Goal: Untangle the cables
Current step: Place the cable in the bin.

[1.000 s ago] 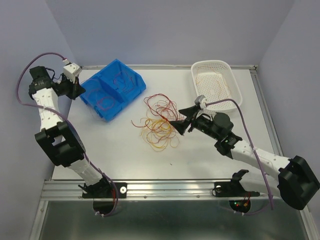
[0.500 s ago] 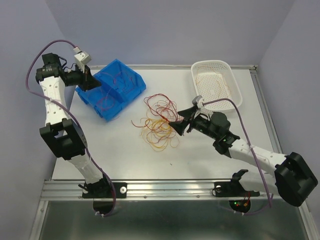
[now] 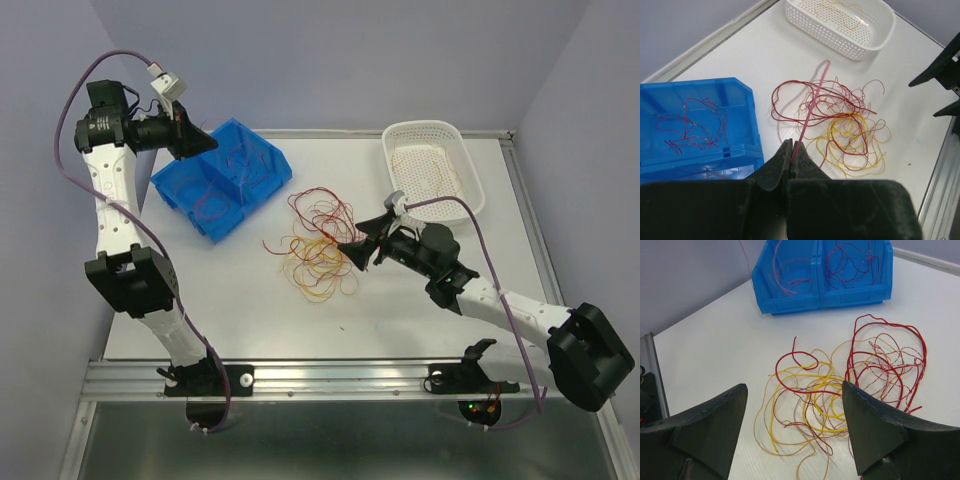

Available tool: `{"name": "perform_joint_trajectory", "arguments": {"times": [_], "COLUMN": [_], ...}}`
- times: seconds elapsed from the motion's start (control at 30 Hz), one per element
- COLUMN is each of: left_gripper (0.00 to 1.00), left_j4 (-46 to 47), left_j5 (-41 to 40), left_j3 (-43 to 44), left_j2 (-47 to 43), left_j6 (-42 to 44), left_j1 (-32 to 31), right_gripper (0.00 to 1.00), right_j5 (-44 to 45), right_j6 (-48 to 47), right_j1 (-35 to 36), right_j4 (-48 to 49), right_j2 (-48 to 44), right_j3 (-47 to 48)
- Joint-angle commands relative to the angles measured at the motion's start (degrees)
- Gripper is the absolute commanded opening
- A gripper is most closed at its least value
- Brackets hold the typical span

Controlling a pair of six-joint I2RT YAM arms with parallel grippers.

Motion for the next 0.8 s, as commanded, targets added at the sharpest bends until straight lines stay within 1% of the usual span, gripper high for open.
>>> {"name": "perform_joint_trajectory", "arguments": {"times": [0.0, 0.03, 0.07, 0.1, 0.17, 0.2, 0.27, 0.3, 0.33, 0.47, 0.6, 0.77], "left_gripper": [0.00, 0.00, 0.00, 0.00, 0.00, 0.00, 0.00, 0.00, 0.00, 0.00, 0.00, 0.00], "left_j4": [13.1, 16.9, 20.7, 26.8, 31.2, 31.1, 29.5, 25.9, 22.5, 20.8, 22.3, 26.2], "left_j5": [-5.4, -7.2, -9.1, -12.8, -16.6, -17.2, -17.4, -17.3, -17.5, -20.1, -22.2, -22.4], "left_j3": [-5.2, -9.3, -11.2, -12.8, -14.1, -13.3, -7.8, -5.2, 0.1, 6.1, 6.9, 2.9], "left_j2": [-6.2, -9.8, -11.5, -14.5, -16.1, -16.4, -15.2, -14.3, -12.6, -12.0, -12.7, -12.4], "left_j6": [-8.3, -12.5, -14.3, -16.2, -17.3, -17.7, -18.0, -17.6, -16.7, -16.0, -15.7, -16.5], "left_j1": [-0.8, -0.8, -0.8, -0.8, -0.8, -0.8, -0.8, -0.9, -1.0, -1.5, -2.1, -2.2], "right_gripper": [0.81, 0.81, 0.81, 0.81, 0.81, 0.81, 0.81, 0.81, 0.80, 0.80, 0.80, 0.80], "right_j5": [-0.7, -0.8, -0.9, -1.0, -1.1, -1.1, -1.2, -1.4, -1.6, -1.9, -2.5, -2.7], "right_j6": [0.0, 0.0, 0.1, 0.1, 0.1, 0.1, 0.2, 0.2, 0.3, 0.3, 0.4, 0.5], "right_j1": [-0.4, -0.3, -0.4, -0.4, -0.4, -0.4, -0.4, -0.4, -0.4, -0.4, -0.4, -0.4], "right_j4": [1.3, 1.4, 1.3, 1.3, 1.3, 1.4, 1.3, 1.3, 1.3, 1.3, 1.3, 1.3], "right_j2": [-0.5, -0.5, -0.3, -0.2, 0.0, 0.1, 0.5, 0.6, 0.8, 0.9, 1.2, 1.0], "right_j3": [3.3, 3.3, 3.3, 3.4, 3.4, 3.5, 3.7, 3.8, 4.0, 4.0, 4.1, 4.0]}}
